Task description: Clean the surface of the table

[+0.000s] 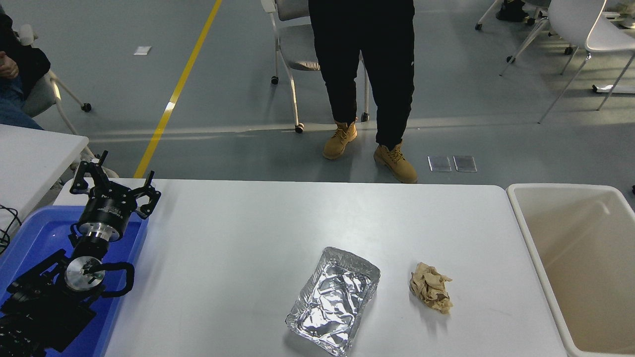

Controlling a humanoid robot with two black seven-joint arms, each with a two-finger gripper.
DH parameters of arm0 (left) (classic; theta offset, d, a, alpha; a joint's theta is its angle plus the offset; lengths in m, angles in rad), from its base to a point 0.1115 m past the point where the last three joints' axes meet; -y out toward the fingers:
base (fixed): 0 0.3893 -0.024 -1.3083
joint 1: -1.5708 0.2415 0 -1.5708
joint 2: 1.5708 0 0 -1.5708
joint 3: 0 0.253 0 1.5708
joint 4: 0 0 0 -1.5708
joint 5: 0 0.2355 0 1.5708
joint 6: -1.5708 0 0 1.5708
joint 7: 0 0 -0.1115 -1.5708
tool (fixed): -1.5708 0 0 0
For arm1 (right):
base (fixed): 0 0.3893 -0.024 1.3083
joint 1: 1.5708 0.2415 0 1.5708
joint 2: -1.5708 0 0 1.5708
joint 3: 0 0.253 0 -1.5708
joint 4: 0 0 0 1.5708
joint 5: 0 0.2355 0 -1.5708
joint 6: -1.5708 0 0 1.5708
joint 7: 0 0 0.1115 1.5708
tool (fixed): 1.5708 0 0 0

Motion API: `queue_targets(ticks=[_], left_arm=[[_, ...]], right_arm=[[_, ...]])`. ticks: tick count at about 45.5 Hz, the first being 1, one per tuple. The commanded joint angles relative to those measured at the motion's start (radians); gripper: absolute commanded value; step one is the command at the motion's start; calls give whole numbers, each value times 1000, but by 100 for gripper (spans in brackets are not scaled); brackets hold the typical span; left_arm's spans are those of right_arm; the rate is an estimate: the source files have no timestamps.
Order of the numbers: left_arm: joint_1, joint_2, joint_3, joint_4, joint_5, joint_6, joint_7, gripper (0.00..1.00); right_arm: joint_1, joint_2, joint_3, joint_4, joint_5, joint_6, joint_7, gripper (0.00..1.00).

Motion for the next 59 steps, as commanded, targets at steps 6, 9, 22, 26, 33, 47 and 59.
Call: queue_targets(ticks=[6,9,22,26,33,47,59], left_arm=[[0,0,0,1,0,1,0,100],[0,0,0,-1,0,1,0,100],[0,0,0,1,0,1,0,100],[0,0,0,1,0,-1,0,100],[0,0,0,-1,0,1,0,100],[0,0,0,-1,0,-1,0,100],[0,0,0,1,0,1,0,100]], right_arm=[[15,32,199,121,98,6,-2,98],[14,57,251,150,98,3,-2,98],[-66,178,308,328,96,2,-2,98],[-97,236,332,333,93,2,0,98],[-166,311,345,336,73,6,9,98],[-305,366,328,353,9,35,139,98],[-397,388,320,347,9,35,191,98]])
